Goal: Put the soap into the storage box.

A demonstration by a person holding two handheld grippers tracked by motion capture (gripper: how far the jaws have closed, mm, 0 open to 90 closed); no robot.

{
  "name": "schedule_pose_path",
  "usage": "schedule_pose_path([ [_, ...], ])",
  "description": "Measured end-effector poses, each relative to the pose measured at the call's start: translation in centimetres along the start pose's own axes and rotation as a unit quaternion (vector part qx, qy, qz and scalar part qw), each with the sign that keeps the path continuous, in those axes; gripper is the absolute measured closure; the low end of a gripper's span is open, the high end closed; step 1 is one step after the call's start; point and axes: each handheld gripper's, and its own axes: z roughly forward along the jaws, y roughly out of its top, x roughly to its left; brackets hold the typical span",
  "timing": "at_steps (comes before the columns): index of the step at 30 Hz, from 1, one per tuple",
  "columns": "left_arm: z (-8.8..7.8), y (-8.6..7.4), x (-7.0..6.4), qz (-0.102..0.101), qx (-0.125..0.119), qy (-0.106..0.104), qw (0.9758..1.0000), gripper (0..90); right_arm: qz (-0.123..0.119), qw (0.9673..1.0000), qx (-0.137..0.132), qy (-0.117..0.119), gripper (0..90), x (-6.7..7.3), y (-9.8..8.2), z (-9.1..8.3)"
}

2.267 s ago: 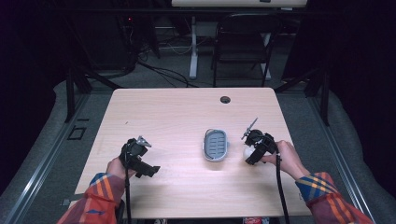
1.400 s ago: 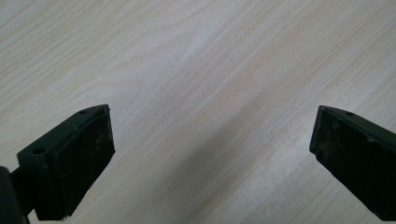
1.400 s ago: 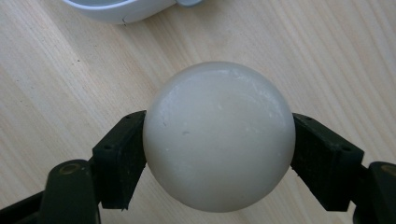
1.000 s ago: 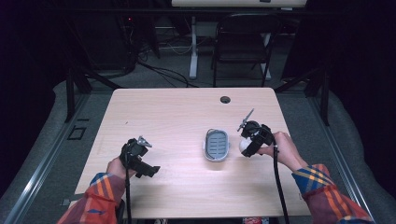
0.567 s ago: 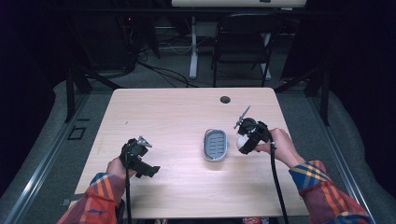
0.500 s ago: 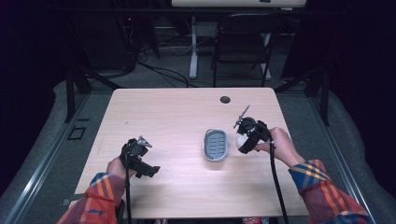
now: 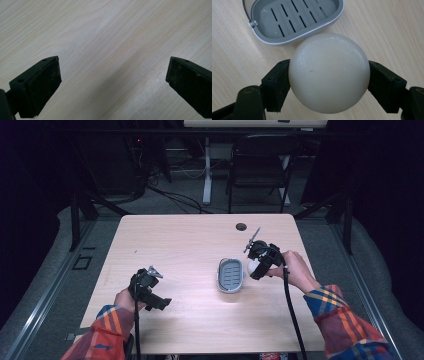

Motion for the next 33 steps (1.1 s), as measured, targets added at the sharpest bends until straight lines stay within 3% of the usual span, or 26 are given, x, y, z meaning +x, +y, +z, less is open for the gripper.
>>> schedule_pose_path([
  [9,0.0,0.0,0.0,0.000,0.001,0.000,1.0000,0.0,-0.001,0.9999,-0.014,0.005,23.5,0.2,1.4,0.0],
  [12,0.0,0.0,0.0,0.002,0.004,-0.001,1.0000,0.0,-0.014,0.9999,-0.003,-0.002,23.5,0.3,2.0,-0.1],
  [33,0.0,-0.1,0.0,0.000,0.003,0.001,1.0000,0.0,-0.042,0.9990,0.006,0.011,23.5,1.5,5.5,1.3],
])
